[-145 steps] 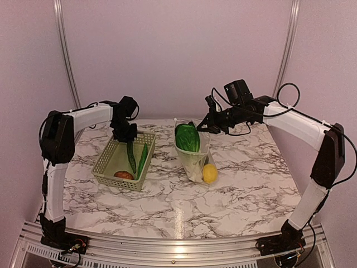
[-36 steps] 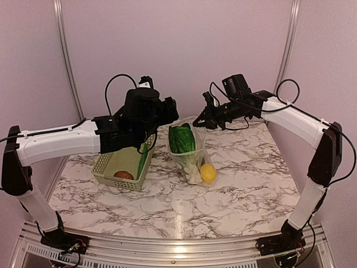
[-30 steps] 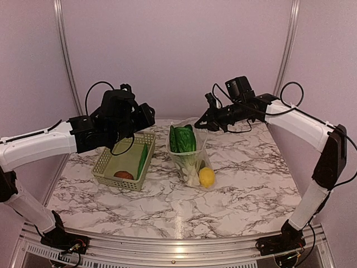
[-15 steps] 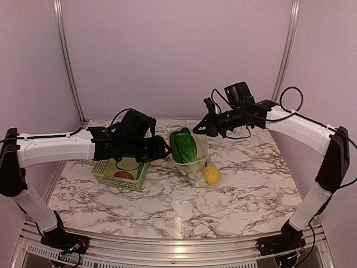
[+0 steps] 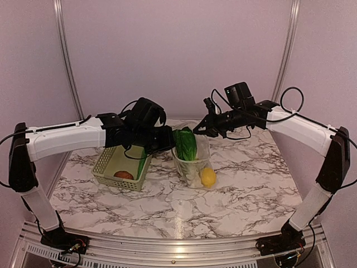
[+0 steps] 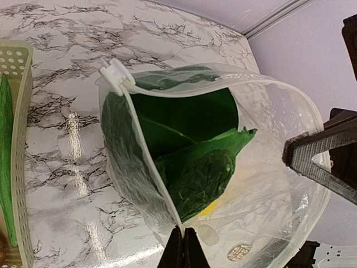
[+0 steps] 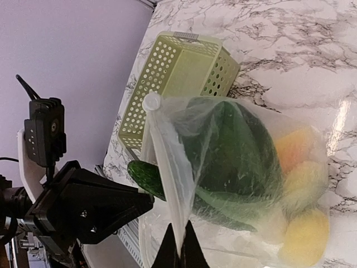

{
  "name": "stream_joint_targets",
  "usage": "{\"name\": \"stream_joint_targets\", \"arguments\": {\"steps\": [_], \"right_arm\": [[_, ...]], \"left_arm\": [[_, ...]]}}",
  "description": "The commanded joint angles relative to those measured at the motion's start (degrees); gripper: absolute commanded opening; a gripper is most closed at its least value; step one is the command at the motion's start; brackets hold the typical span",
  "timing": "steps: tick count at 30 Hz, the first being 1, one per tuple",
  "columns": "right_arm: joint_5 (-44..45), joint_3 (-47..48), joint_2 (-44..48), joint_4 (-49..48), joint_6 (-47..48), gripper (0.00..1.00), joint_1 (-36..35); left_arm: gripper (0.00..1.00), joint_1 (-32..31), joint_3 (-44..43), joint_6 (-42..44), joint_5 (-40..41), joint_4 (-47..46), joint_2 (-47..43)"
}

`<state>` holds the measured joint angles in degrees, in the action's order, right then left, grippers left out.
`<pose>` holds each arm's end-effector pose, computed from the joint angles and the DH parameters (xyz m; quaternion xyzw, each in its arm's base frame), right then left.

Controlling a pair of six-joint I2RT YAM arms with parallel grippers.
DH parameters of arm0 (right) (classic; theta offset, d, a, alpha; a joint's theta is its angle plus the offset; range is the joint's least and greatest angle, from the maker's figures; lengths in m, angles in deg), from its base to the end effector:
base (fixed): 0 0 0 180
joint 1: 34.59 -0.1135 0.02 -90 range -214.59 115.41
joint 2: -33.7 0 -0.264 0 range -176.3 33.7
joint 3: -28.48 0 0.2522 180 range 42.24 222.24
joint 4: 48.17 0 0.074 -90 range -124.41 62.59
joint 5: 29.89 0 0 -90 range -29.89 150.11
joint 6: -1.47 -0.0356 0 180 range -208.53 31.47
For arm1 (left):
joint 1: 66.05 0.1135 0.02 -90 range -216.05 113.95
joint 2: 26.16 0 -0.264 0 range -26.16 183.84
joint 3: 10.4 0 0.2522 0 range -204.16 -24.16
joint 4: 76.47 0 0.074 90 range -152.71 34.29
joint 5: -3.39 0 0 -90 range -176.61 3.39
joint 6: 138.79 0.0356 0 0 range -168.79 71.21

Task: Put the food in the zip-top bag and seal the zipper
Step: Adjust the zipper food storage bag at the center of the board.

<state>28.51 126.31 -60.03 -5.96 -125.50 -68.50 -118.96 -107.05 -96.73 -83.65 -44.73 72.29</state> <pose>0.2973 0.2224 0.3306 -0.0960 0.8681 0.4436 0.2010 0.2440 -0.3197 0.3062 0.0260 0.8805 -0.3500 0.3188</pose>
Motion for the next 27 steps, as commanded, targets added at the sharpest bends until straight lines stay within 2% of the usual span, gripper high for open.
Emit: {"name": "stream_joint_targets", "arguments": {"steps": [1, 4, 5, 8, 14, 15, 18, 21, 24, 27], "right_arm": [[1.86, 2.98, 1.09, 2.06, 2.25, 0.0, -0.49], [5.12, 3.82, 0.34, 5.04, 3.0, 0.0, -0.33], [5.97, 4.05, 0.31, 5.52, 3.08, 0.0, -0.3], [7.02, 5.7, 0.1, 5.81, 3.34, 0.0, -0.33], [4.02, 6.99, -1.61, 4.33, 3.2, 0.0, -0.93], [3.78, 7.25, -1.89, 4.34, 3.23, 0.0, -1.05], [3.49, 7.51, -2.32, 3.71, 2.92, 0.0, -1.32], [3.17, 7.81, -2.72, 3.41, 2.82, 0.0, -1.32], [2.8, 7.95, -3.16, 3.62, 2.94, 0.0, -1.31], [2.64, 8.01, -3.32, 3.67, 3.13, 0.0, -1.33]], "left_arm": [[0.0, -0.81, -5.98, 3.5, 5.21, 5.88, -1.36], [0.0, -1.82, -5.72, 2.19, 14.93, 10.73, -3.28], [0.0, -1.62, -4.69, 1.73, 15.74, 11.46, -3.26], [0.0, -1.06, -3.39, 1.28, 15.89, 13.45, -3.11], [0.0, -0.2, -4.29, 3.59, 13.84, 10.6, -3.12], [0.03, -0.13, -4.76, 5.08, 13.09, 9.52, -3.29], [0.25, -0.09, -6.25, 9.54, 11.31, 7.0, -4.16], [0.4, 0.07, -7.03, 13.26, 11.81, 7.14, -5.07], [0.43, 1.77, -7.94, 14.84, 10.55, 8.81, -5.09], [0.42, 4.68, -9.81, 14.36, 5.04, 11.33, -3.39]]}}
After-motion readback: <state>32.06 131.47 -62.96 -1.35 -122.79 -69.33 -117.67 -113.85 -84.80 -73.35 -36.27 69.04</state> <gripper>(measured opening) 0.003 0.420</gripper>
